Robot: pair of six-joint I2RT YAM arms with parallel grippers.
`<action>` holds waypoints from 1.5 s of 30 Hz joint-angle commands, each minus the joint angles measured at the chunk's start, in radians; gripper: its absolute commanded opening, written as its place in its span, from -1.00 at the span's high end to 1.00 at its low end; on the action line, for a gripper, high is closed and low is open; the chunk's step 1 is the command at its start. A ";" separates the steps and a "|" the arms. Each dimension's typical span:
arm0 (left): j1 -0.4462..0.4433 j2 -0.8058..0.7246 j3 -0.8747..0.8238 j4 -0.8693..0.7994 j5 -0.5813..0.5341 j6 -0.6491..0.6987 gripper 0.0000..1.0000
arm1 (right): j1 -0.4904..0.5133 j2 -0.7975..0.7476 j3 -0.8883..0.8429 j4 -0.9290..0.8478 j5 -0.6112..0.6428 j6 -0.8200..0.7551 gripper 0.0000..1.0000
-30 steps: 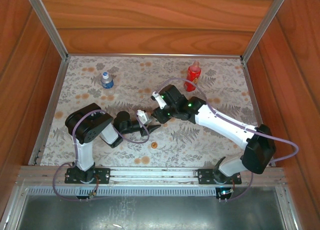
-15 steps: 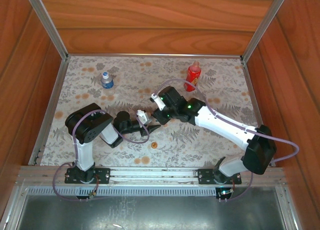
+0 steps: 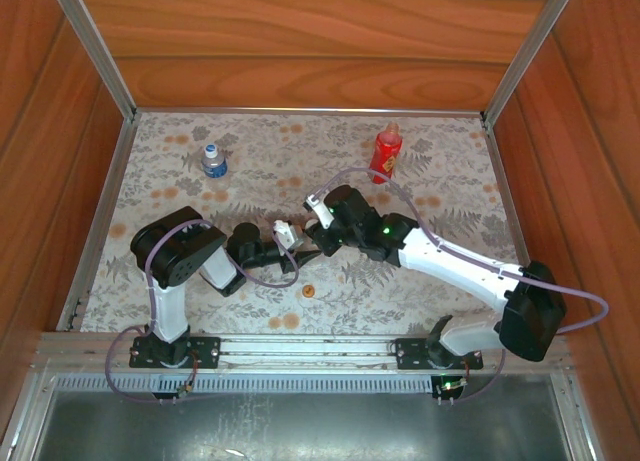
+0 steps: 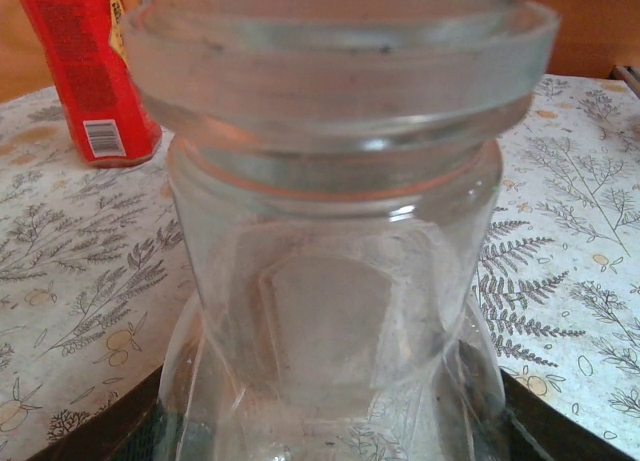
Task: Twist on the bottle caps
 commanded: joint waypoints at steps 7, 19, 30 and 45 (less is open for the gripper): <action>0.008 0.026 0.014 -0.009 0.006 -0.014 -0.01 | 0.023 -0.018 -0.128 0.130 0.016 -0.006 0.14; 0.010 0.028 0.014 -0.009 0.005 -0.015 -0.01 | 0.028 -0.056 -0.149 0.183 0.023 -0.011 -0.04; 0.011 0.030 0.013 -0.009 0.011 -0.012 -0.01 | 0.027 -0.177 -0.140 0.165 0.047 -0.009 -0.46; 0.011 0.029 0.011 -0.008 0.012 -0.012 -0.01 | 0.013 -0.095 -0.027 0.043 0.046 0.031 0.24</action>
